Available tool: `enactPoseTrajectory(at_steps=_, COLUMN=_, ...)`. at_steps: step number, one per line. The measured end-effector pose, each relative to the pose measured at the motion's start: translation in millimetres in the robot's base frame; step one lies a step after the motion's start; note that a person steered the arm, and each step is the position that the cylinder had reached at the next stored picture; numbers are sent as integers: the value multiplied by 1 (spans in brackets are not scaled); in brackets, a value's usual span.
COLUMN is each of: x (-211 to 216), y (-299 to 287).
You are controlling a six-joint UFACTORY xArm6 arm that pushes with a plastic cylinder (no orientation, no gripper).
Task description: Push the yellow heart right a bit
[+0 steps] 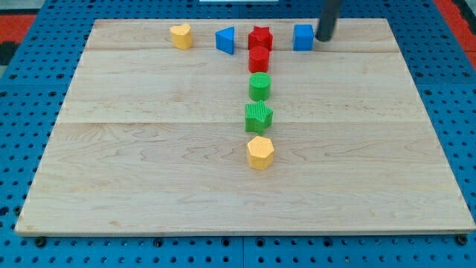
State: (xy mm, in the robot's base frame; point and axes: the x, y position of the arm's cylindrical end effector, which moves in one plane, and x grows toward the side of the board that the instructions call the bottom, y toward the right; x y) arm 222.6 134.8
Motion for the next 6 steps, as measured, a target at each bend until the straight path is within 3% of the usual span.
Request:
enactPoseTrajectory(at_steps=1, x=-29, y=-11)
enactPoseTrajectory(at_steps=3, x=-12, y=-273)
enactPoseTrajectory(at_steps=5, x=87, y=-254)
enactPoseTrajectory(at_steps=6, x=40, y=-305)
